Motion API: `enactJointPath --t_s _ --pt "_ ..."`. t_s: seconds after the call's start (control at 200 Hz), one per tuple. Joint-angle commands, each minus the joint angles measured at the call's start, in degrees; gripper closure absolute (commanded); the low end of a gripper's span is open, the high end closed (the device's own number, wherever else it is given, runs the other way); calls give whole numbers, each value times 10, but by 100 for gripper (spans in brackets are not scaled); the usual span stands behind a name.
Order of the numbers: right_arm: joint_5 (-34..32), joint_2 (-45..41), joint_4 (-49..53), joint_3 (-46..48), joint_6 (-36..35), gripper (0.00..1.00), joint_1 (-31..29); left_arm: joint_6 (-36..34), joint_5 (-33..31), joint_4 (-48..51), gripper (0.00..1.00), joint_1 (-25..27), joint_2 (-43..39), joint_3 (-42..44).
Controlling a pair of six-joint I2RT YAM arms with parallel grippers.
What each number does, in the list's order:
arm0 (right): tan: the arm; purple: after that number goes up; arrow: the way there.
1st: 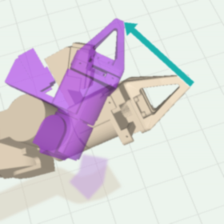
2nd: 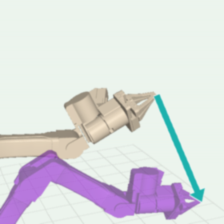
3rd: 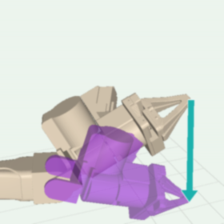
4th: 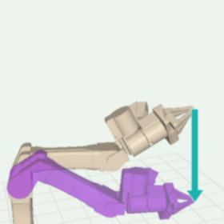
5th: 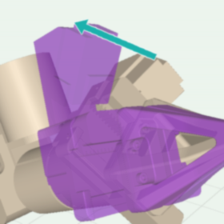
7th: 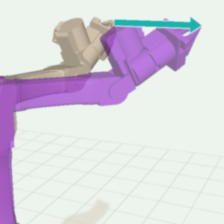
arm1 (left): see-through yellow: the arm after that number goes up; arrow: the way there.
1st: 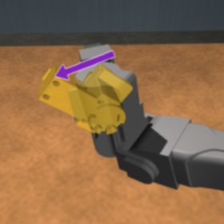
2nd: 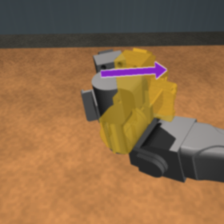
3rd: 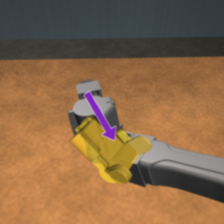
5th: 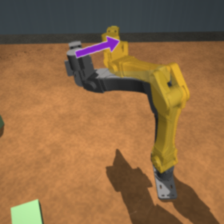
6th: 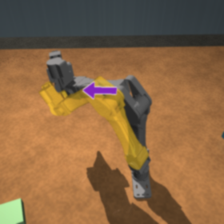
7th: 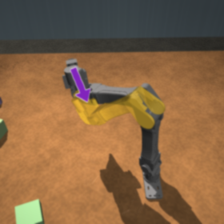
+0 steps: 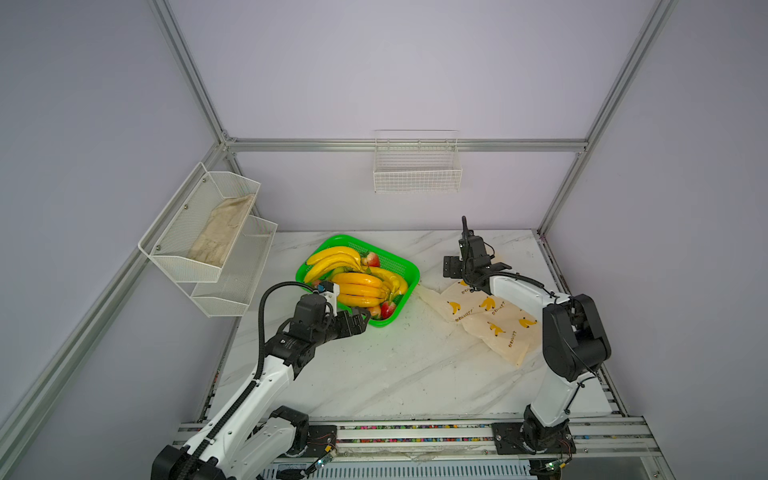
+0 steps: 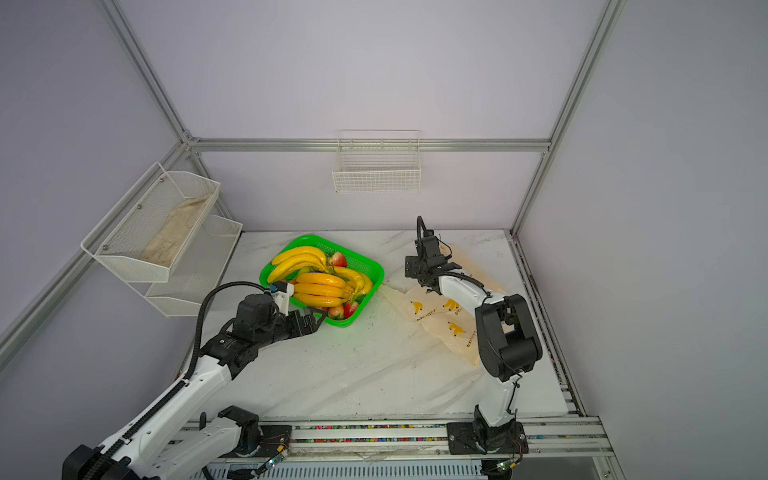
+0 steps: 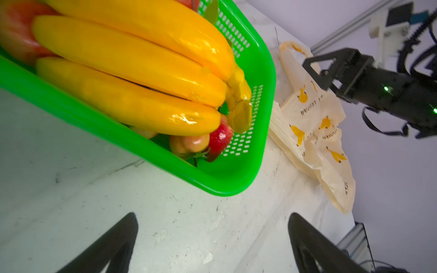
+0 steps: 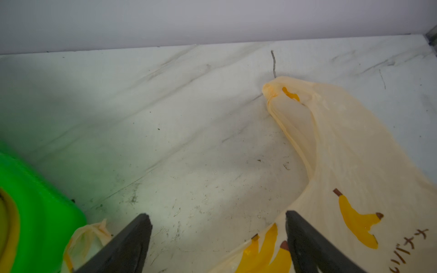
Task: Place the fake fruits into the plastic bag and tie a complex knot
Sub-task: 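Grasp the bag handle with the right gripper and lift it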
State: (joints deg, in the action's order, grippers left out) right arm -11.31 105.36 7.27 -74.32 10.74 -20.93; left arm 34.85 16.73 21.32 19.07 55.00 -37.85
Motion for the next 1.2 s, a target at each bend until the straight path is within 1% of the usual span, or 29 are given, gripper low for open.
enactJointPath --t_s 0.0,0.07,0.165,0.255,0.345,0.425,0.46,0.6,0.74,0.75,0.865,0.945,1.05,1.135,1.195 --pt "-40 11 31 -15 22 7 17 -12 86 -9 1 18 20 -50" --pt "-27 21 27 -18 21 7 26 -2 96 -36 0 30 36 -46" --pt "-43 32 33 -22 20 7 27 2 117 -81 0 36 62 -43" --pt "-59 33 32 -18 18 7 33 1 116 -116 0 37 86 -46" --pt "-35 31 24 -17 27 8 37 -3 115 -158 0 37 117 -51" --pt "3 25 5 -4 49 8 37 1 109 -195 0 27 150 -58" --pt "3 21 -2 3 58 8 38 4 112 -208 0 23 165 -64" --pt "-15 12 7 7 55 8 38 -6 103 -207 0 13 211 -110" --pt "-25 10 16 2 48 11 37 -15 83 -247 0 7 255 -136" --pt "-26 12 18 1 47 11 38 -15 81 -248 0 6 271 -139" --pt "-39 24 29 -1 47 14 38 -28 70 -229 0 -7 326 -188" --pt "-42 28 32 1 52 14 38 -44 77 -217 0 -24 356 -221" --pt "-61 29 30 4 51 15 38 -35 106 -223 0 -40 358 -231" --pt "-52 41 29 -3 51 21 35 -25 106 -244 0 -37 332 -211" --pt "-58 55 43 -14 53 27 31 -18 102 -246 0 -35 315 -200"
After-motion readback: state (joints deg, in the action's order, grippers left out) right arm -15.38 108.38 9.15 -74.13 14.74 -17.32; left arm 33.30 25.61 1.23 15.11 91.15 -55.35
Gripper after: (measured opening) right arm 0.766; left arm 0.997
